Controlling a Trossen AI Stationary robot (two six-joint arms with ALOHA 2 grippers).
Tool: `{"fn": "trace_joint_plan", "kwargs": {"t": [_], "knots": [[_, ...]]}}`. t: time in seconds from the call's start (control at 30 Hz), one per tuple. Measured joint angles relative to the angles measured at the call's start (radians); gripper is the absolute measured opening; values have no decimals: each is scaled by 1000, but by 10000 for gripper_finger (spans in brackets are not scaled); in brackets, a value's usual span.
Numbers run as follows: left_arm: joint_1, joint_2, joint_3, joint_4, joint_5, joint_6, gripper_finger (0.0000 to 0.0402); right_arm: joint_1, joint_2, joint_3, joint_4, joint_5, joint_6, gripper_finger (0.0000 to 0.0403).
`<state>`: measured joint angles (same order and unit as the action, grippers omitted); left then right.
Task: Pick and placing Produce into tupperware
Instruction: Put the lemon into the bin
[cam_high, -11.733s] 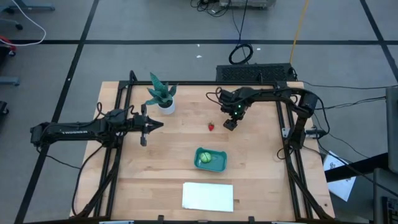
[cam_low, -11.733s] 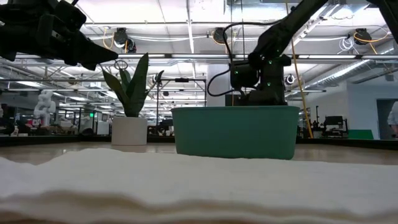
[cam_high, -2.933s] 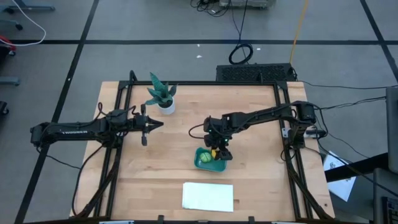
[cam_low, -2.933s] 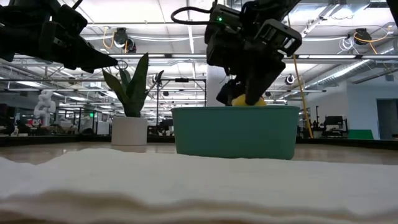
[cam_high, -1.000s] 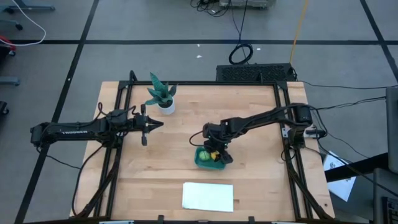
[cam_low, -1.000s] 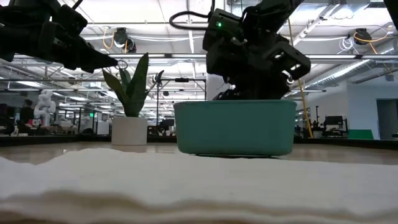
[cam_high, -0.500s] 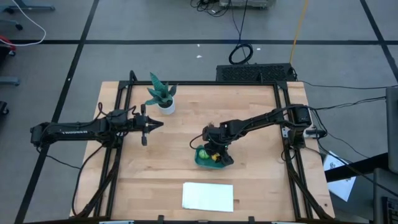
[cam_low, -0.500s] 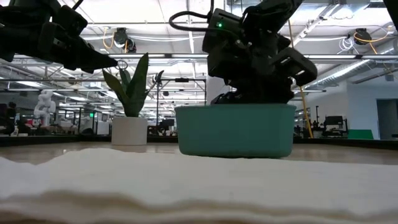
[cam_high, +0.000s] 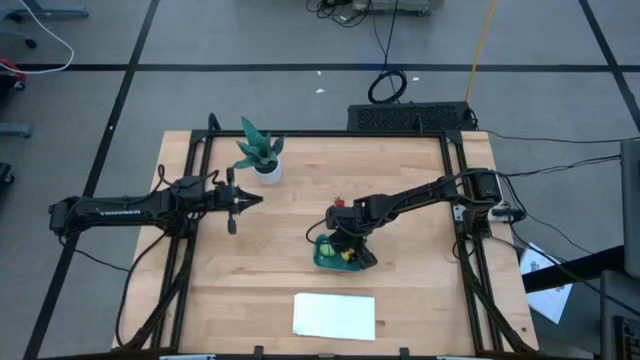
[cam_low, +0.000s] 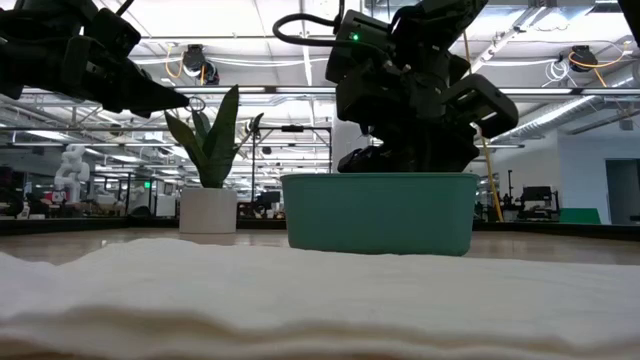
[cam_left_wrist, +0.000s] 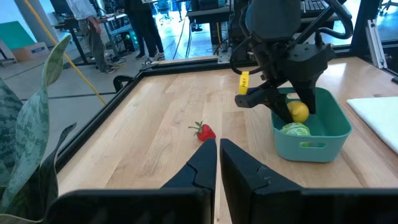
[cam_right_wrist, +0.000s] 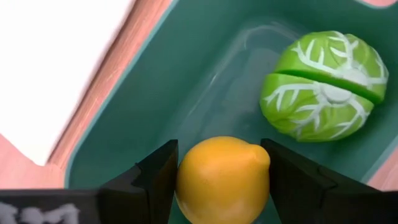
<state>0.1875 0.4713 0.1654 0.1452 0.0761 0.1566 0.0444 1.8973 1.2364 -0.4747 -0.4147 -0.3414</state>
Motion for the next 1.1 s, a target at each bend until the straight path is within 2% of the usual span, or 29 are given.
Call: {"fn": "trace_joint_plan", "kwargs": {"t": [0.27,0.67,0.8,1.0,1.1], "knots": [[0,0,0,0,0,0,26,2,0,0,-1,37,-6,217],[0,0,0,0,0,0,26,4,0,-1,-11,59,-40,208],[0,0,0,0,0,0,26,17,-1,-1,-18,106,-79,209],[0,0,0,0,0,2,26,29,-1,-1,-15,108,-98,209],[0,0,0,0,0,4,26,43,-1,-1,-15,151,-125,210]]}}
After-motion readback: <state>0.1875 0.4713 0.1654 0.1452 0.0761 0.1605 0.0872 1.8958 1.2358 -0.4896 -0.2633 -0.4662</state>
